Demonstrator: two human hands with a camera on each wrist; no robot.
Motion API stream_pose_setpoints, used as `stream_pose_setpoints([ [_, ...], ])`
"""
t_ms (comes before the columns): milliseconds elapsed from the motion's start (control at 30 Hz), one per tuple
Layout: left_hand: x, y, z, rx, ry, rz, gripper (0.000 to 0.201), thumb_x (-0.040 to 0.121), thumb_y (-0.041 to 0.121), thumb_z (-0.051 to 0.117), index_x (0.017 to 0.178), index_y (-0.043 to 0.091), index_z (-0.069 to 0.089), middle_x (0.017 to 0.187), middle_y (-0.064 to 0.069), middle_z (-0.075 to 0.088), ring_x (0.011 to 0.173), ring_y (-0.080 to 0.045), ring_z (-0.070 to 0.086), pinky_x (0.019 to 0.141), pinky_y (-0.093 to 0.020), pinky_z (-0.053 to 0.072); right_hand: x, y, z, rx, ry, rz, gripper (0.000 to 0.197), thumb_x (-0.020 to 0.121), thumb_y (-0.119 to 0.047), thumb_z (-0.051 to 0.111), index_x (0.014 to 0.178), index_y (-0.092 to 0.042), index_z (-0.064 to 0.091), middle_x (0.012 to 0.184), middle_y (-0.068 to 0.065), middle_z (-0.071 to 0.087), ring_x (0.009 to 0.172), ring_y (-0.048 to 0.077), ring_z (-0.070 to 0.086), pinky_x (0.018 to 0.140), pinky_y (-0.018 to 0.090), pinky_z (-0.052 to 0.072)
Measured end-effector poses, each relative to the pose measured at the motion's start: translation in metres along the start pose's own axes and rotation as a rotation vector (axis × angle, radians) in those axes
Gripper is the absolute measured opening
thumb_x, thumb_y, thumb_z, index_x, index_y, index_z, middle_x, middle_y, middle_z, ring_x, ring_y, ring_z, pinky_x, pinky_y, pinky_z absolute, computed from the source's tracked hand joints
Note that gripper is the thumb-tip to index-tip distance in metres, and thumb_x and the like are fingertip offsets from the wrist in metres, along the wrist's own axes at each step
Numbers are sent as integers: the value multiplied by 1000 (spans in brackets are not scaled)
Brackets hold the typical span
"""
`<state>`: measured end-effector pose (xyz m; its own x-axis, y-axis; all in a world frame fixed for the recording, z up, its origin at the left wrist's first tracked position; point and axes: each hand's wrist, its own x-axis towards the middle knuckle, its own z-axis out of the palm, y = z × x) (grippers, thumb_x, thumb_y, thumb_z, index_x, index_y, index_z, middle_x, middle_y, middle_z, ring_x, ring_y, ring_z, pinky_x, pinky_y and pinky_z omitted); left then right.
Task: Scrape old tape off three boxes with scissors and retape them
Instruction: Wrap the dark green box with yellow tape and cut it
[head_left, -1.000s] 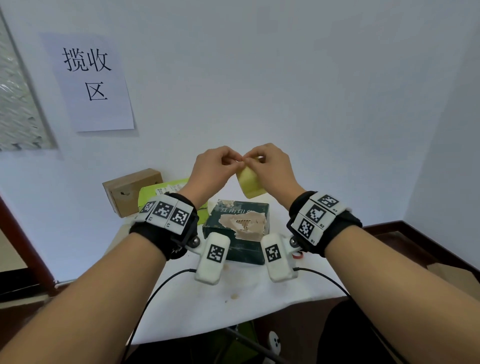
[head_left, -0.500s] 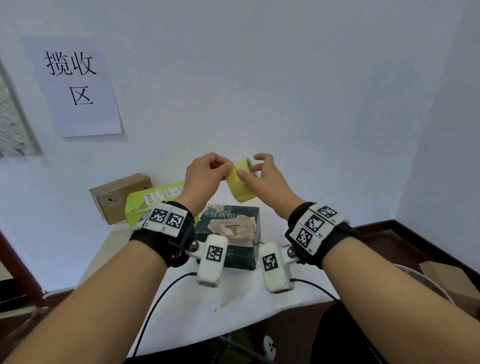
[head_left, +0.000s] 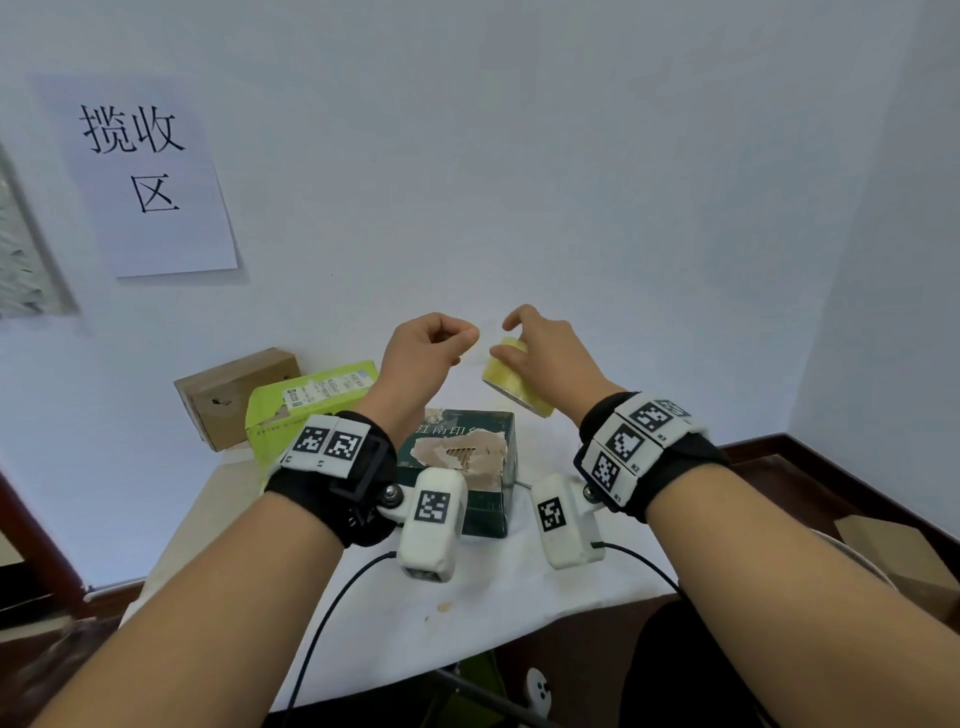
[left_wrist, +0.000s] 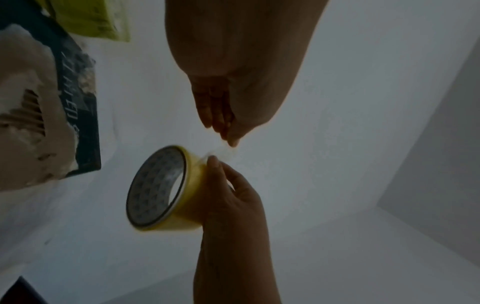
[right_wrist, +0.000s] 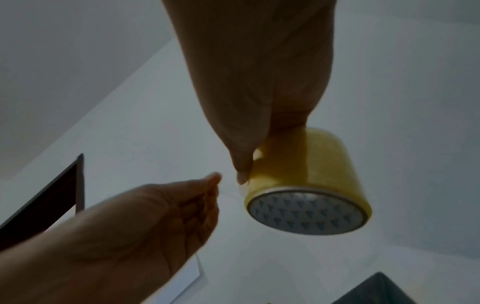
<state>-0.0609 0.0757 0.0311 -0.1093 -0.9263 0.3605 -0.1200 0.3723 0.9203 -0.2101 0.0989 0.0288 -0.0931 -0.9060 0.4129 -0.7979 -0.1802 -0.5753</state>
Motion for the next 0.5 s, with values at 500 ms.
stream_pose_setpoints([
  [500, -7, -18, -13, 56, -161, -125, 17, 88, 24, 68, 97, 11, 74, 89, 2, 69, 81, -10, 57, 81, -24, 50, -16, 24, 8, 324, -67, 248, 21, 88, -30, 65, 83, -11, 71, 84, -2, 65, 80, 14, 55, 69, 25, 41],
])
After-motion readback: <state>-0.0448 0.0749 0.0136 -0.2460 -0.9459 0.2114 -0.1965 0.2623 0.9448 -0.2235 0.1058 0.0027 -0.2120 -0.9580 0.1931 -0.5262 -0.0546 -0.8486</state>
